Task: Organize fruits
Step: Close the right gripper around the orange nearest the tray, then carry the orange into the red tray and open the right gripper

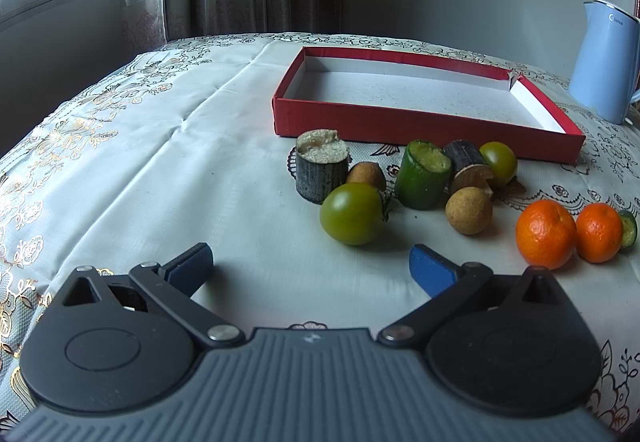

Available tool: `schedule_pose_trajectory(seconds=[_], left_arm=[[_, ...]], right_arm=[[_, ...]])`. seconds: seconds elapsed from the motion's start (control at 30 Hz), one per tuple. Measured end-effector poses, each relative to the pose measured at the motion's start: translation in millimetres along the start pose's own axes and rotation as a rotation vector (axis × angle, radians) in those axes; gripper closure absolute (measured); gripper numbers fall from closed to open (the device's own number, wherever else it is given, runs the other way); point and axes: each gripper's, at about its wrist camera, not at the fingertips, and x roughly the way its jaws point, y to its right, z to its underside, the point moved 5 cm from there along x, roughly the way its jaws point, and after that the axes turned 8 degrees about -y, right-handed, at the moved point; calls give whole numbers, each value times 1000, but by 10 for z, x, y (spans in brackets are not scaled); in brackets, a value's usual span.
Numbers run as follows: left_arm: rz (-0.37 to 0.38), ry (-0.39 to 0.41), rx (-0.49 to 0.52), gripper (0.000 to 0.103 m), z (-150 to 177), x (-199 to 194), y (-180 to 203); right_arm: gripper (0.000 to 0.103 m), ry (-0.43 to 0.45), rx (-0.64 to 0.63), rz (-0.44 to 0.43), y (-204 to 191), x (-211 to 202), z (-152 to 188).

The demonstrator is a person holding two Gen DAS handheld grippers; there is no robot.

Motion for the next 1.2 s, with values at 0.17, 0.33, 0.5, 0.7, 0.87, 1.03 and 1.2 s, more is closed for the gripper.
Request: schedule_pose_trajectory(seconds=[0.17, 0.33, 0.5, 0.7, 0.87, 1.03, 1.2], left_arm=[[0, 0, 0, 0, 0, 0, -1], [0, 0, 0, 0, 0, -1, -2], [1, 0, 0, 0, 0, -1, -3], [1, 0, -1, 0, 0, -2, -3], [1, 0, 0, 0, -1, -2, -4], [1, 0, 0, 0, -1, -3, -5], [1, 0, -1, 0, -1, -3, -6]], right_arm=[[0, -5, -10, -2, -26, 21, 15], [0, -16, -20, 1, -37, 55, 17], [2, -23, -22, -10, -41, 71, 15], [55, -78, 8, -26, -9, 176, 42], [59, -116, -11, -15, -38, 265, 50], [59, -188, -23, -5, -43, 417, 79], [59, -229, -1, -33, -32, 542, 134]])
